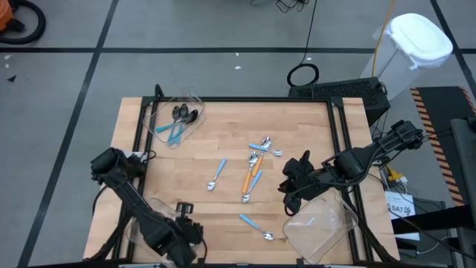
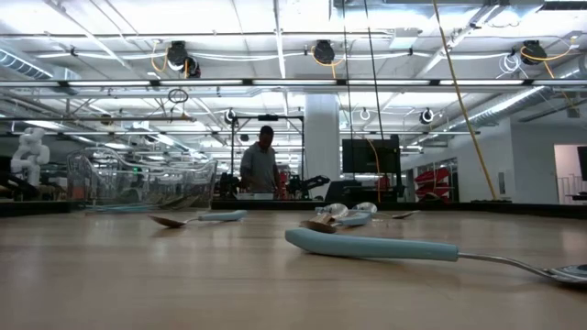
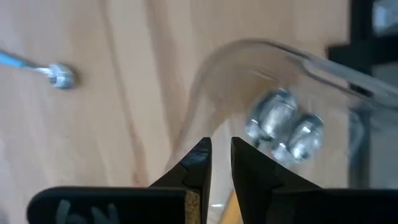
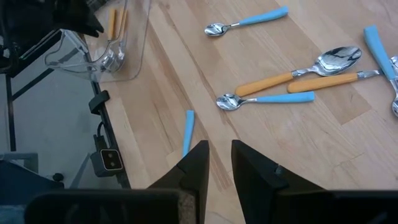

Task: Sort silverware by color (type)
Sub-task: Put the yellow spoon into the bottom left transparent bin

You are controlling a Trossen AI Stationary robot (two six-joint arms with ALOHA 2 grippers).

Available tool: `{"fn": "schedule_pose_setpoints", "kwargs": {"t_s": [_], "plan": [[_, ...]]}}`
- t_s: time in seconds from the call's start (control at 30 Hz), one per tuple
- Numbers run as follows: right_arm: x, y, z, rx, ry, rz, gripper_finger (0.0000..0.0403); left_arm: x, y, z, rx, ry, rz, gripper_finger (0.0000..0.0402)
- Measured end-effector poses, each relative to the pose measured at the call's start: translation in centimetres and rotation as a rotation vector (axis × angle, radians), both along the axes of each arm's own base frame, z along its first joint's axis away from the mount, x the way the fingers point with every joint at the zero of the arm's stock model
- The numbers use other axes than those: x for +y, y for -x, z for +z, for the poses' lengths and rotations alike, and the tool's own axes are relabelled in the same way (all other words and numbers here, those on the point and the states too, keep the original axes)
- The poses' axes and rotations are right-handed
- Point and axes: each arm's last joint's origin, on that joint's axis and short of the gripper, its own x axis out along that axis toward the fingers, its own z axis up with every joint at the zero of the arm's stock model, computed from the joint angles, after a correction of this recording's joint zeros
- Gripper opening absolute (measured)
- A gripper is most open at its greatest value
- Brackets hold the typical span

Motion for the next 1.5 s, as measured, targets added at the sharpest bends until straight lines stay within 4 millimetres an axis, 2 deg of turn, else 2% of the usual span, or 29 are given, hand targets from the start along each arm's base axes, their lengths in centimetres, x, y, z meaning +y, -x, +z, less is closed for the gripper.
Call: {"fn": "schedule_pose_setpoints", "kwargs": {"t_s": [0.3,0.5,0.73,0.9,1.1,1.3,1.5], "plan": [[0.1,-0.1,0.1,-0.016,-0.013,0.0,0.0066,0.1,-0.7,-2.3,-0.027,0.054,-0.014,0.0062],[0.2,-0.2,0.2,-0.018,-0.036,0.018,0.0066,0.9,-0.9,-3.8,-0.008,0.043,0.004,0.0062],[0.2,-0.2,0.2,-0.018,-0.038,0.019,0.0066,2.3,-1.6,-4.6,0.008,0.01,0.017,0.0062],[0.6,0.0,0.2,-0.009,-0.059,0.041,0.0066,2.9,-2.1,-4.4,0.017,0.0,0.028,0.0062],[1.0,0.3,0.1,0.004,-0.107,0.01,0.0066,3.2,-2.4,-1.7,0.068,0.006,0.039,0.0062],[1.1,0.3,0.1,0.019,-0.167,-0.039,0.0066,2.6,-2.8,3.1,0.018,0.042,0.01,0.0062],[0.8,0.1,0.1,0.025,-0.181,-0.059,0.0066,4.4,-3.9,7.5,-0.095,-0.016,0.061,0.0062]]}}
